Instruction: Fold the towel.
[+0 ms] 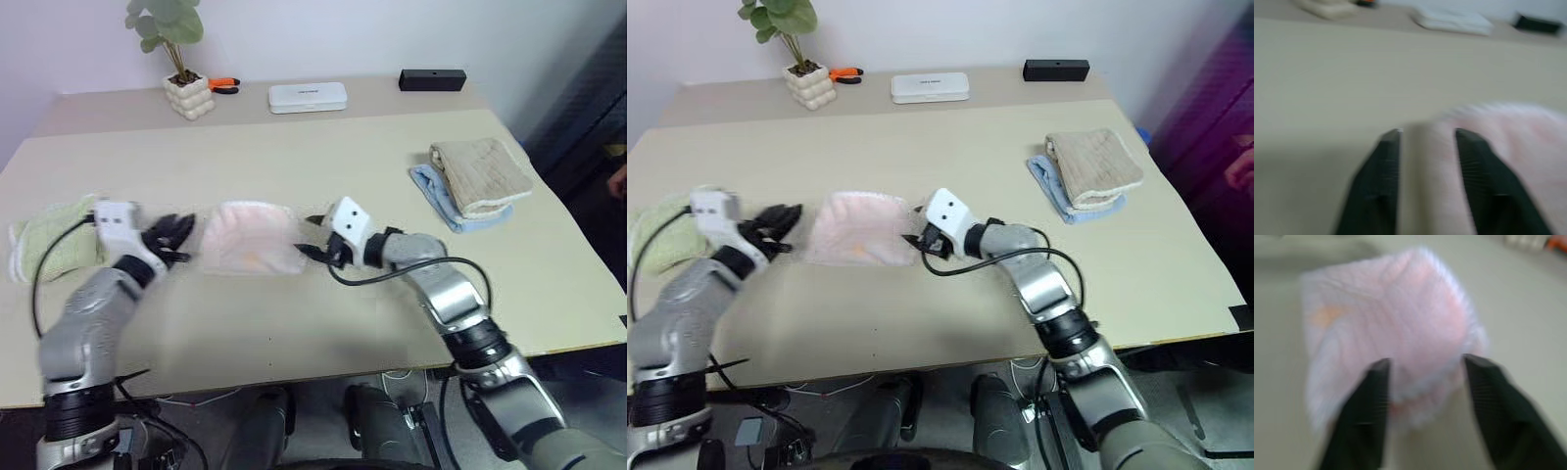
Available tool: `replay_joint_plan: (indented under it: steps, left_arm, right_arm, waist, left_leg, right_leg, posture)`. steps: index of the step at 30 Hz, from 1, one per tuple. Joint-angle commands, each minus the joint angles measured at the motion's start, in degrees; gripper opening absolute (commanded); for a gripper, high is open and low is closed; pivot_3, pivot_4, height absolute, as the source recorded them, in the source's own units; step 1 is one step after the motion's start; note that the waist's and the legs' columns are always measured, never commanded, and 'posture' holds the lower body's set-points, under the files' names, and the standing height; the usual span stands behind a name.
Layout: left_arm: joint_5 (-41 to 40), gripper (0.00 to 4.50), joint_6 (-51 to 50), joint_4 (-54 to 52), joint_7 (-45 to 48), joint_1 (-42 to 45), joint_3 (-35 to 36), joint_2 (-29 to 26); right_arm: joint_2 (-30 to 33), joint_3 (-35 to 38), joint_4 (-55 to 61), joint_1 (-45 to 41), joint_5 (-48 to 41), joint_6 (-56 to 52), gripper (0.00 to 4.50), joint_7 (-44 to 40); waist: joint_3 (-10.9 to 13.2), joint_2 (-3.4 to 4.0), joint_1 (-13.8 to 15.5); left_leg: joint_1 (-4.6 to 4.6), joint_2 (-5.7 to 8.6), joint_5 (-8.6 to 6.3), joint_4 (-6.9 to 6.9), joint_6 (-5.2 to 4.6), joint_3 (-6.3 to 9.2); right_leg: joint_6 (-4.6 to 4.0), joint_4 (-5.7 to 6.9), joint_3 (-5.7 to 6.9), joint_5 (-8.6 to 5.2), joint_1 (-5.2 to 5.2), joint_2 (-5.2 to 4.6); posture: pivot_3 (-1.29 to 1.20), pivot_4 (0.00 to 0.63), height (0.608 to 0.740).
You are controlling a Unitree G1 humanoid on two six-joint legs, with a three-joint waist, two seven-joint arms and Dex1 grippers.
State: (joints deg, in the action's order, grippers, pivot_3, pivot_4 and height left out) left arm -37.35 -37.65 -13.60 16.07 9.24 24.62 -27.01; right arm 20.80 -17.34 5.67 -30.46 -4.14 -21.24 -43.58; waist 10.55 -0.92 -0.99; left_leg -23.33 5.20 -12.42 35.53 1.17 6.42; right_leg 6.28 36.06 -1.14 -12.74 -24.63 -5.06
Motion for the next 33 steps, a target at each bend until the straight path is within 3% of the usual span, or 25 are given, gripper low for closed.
replay_joint_plan:
  steps: [1,2,3,11,14,21,24,30,33]
  left_arm:
    - [-7.4,3.66,-8.8,-0.7,-2.6,-0.7,3.6,0.9]
    - [-9.1,4.23,-11.1,-0.2,-3.2,-0.7,4.0,1.2]
    - [-10.3,4.46,-12.8,0.2,-3.8,-0.6,4.2,1.6]
    - [-18.2,4.46,-21.0,7.1,-8.2,6.5,2.5,9.6]
    - [-17.5,3.65,-21.6,7.2,-7.5,7.8,0.2,10.7]
    - [-16.6,0.15,-17.3,6.5,-7.8,8.6,0.1,12.3]
    - [-12.7,0.06,-4.1,5.9,-9.1,11.7,4.6,12.7]
    - [-7.8,0.06,16.4,11.0,-23.5,21.1,19.4,10.7]
    - [-7.1,0.06,21.6,13.6,-27.5,21.8,24.0,9.3]
  right_arm:
    - [1.3,-0.3,6.9,1.5,-1.8,1.4,4.5,-2.7]
    - [1.5,-0.4,7.5,1.9,-1.8,1.5,4.5,-3.0]
    - [1.5,-0.5,7.9,2.2,-1.7,1.6,4.5,-3.2]
    - [0.4,-2.8,9.2,3.2,-0.7,4.2,4.5,-3.7]
    - [0.2,-2.6,8.4,3.0,-0.1,4.9,4.5,-3.0]
    - [0.4,-2.3,7.5,3.7,0.3,6.1,4.5,-2.3]
    - [0.4,-2.0,6.9,3.9,0.2,6.4,4.5,-2.1]
    - [-0.1,-2.7,7.6,4.3,0.2,5.7,4.5,-1.7]
    - [-0.4,-2.8,7.4,4.2,0.1,5.7,4.5,-1.8]
  waist:
    - [0.0,0.0,0.1]
    - [0.0,0.0,0.1]
    - [0.0,-0.01,0.1]
    - [0.0,-0.03,0.7]
    - [0.0,-0.06,0.5]
    - [0.0,-0.06,0.3]
    - [0.0,-0.08,0.4]
    - [0.0,-0.13,0.2]
    - [0.0,-0.13,0.2]
  left_leg:
    - [0.0,0.0,0.0,0.0,0.0,0.01]
    - [0.0,0.0,0.0,0.02,0.0,0.01]
    - [-0.01,0.01,0.0,0.03,0.0,0.01]
    - [0.0,0.03,0.0,0.21,0.01,0.08]
    - [-0.01,0.05,-0.01,0.29,0.0,0.08]
    - [-0.01,0.0,-0.03,0.27,0.03,0.06]
    - [-0.01,0.0,-0.03,0.28,0.03,0.06]
    - [-0.03,-0.01,-0.08,0.3,0.09,0.04]
    - [-0.02,-0.02,-0.12,0.29,0.15,0.01]
  right_leg:
    - [0.0,0.0,0.01,0.0,0.02,0.0]
    - [0.0,0.0,0.01,0.0,0.02,0.0]
    - [0.0,0.0,0.01,0.0,0.03,0.0]
    - [0.0,-0.01,0.08,0.0,0.16,-0.01]
    - [0.0,-0.02,0.08,0.0,0.2,-0.02]
    - [-0.01,0.01,0.06,0.0,0.14,0.02]
    - [-0.01,-0.01,0.06,0.0,0.15,0.01]
    - [-0.01,-0.05,0.05,0.01,0.13,0.02]
    - [0.0,-0.04,0.01,0.0,0.1,0.04]
  posture:
    - [0.0,0.15,0.733]
    - [0.0,0.15,0.733]
    - [0.0,0.15,0.733]
    - [0.0,0.15,0.733]
    - [0.0,0.15,0.733]
    - [0.0,0.15,0.733]
    - [0.0,0.15,0.733]
    - [0.0,0.15,0.733]
    - [0.0,0.15,0.733]
